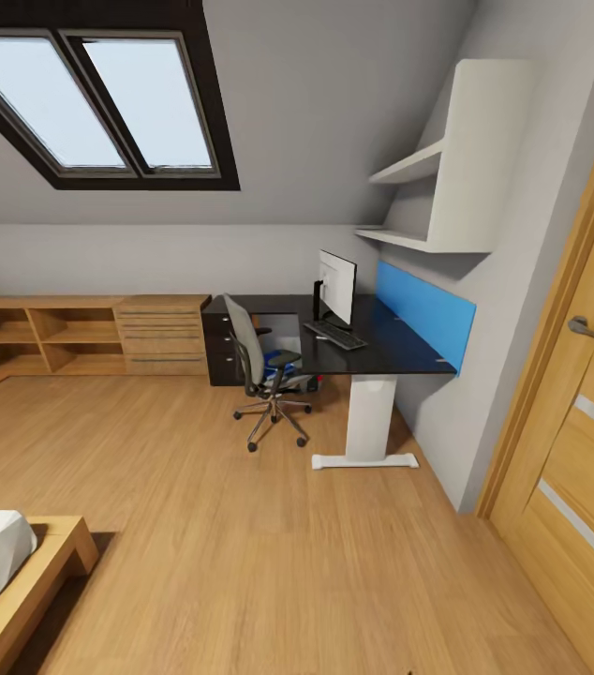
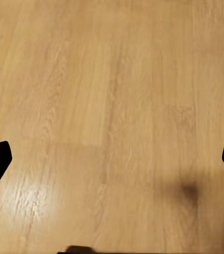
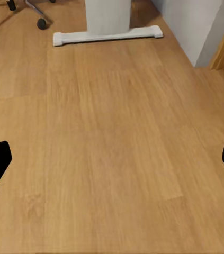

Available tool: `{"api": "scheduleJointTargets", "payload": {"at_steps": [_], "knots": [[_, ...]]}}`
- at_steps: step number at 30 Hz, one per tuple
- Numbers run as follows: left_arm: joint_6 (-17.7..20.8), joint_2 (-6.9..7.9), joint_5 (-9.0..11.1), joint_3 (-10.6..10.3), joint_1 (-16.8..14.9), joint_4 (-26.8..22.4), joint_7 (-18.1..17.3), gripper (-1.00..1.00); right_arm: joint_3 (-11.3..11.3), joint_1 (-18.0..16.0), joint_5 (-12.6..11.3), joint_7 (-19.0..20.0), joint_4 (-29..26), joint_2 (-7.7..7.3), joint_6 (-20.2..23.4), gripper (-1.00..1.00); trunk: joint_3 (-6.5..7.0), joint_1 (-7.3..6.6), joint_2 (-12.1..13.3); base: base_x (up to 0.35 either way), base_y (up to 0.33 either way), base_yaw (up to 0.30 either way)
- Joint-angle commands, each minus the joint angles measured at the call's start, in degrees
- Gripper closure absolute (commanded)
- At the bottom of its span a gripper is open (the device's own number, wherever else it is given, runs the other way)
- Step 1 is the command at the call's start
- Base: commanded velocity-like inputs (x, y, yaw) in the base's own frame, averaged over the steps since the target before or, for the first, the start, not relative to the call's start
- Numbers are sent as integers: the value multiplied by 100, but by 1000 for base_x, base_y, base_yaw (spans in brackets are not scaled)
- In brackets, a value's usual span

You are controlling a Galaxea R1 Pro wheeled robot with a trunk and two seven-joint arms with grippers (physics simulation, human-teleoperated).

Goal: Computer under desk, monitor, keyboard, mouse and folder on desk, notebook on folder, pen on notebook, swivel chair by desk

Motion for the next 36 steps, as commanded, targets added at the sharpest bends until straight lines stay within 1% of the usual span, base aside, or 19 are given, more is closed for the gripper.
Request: {"api": "scheduleJointTargets", "payload": {"at_steps": [1,3,4,5,6,8,9,11,12,14,17,18,19,20,36], "knots": [[-56,2,87,77,0,-69,-7,-100,-91,-57,-96,-25,-60,10,-128,-100,-6,0,-3,0,0,0],[-171,7,127,160,0,-119,-9,-100,-147,-91,-174,-43,-63,24,-222,-100,-6,0,-3,0,0,0],[-358,9,156,227,0,-130,-11,-100,-176,-113,-222,-55,1,40,-291,-100,-6,0,-3,0,0,0],[-472,10,167,250,0,-119,-10,-100,-186,-120,-237,-58,62,46,-323,-100,-6,0,-3,0,0,0],[-730,10,180,284,0,-81,-10,-100,-201,-132,-257,-61,220,51,-370,-100,-6,0,-3,0,0,0],[-1010,10,187,306,0,-28,-13,-100,-210,-139,-264,-58,382,53,-403,-100,-6,0,-3,0,0,0],[-1259,7,191,320,0,49,-17,-100,-213,-143,-267,-53,496,50,-436,-100,-6,0,-3,0,0,0],[-1525,9,193,332,0,215,-20,-100,-216,-147,-270,-49,591,37,-497,-100,-6,0,-3,39,0,0],[-1698,-2,190,340,0,407,-22,-100,-220,-150,-269,-45,654,25,-561,-100,-6,0,-3,220,0,0],[-1786,-12,179,338,0,528,-29,-100,-200,-158,-249,-38,713,29,-595,-100,-6,0,-3,280,0,0],[-1807,-9,175,341,0,559,-28,-100,-140,-156,-143,-37,730,31,-603,-100,-6,0,-3,315,0,0],[-1812,1,178,346,0,567,-21,-100,-123,-155,-51,-36,736,28,-605,-100,-6,0,-3,325,0,0],[-1817,37,187,362,0,581,-6,-100,-102,-156,284,-36,751,24,-609,-100,-6,0,-3,330,79,0],[-1817,47,189,364,0,582,-5,-100,-103,-157,324,-36,754,25,-608,-100,-6,0,-3,330,93,0],[-1817,54,190,371,0,583,3,-100,-104,-157,356,-36,764,26,-607,-100,-6,0,-3,330,113,0]]}}
